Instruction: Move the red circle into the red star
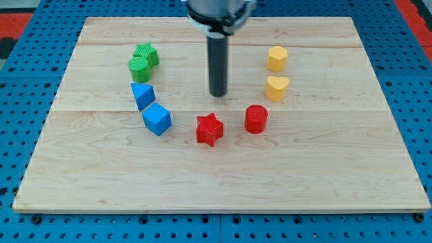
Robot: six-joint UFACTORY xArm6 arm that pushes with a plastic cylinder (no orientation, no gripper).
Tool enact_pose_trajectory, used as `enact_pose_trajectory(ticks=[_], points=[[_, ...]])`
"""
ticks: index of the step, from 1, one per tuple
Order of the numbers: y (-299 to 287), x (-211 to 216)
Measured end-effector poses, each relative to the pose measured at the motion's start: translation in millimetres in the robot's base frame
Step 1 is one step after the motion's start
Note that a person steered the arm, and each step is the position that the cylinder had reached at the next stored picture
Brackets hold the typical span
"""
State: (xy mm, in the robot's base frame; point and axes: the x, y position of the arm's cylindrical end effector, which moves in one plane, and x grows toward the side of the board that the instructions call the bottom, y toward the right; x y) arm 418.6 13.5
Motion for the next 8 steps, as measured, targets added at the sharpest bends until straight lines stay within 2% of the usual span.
enact_pose_trajectory(ticks=[1,2,3,5,6,8], points=[[34,15],[57,9],[91,34],[30,47],[38,24],[26,28]])
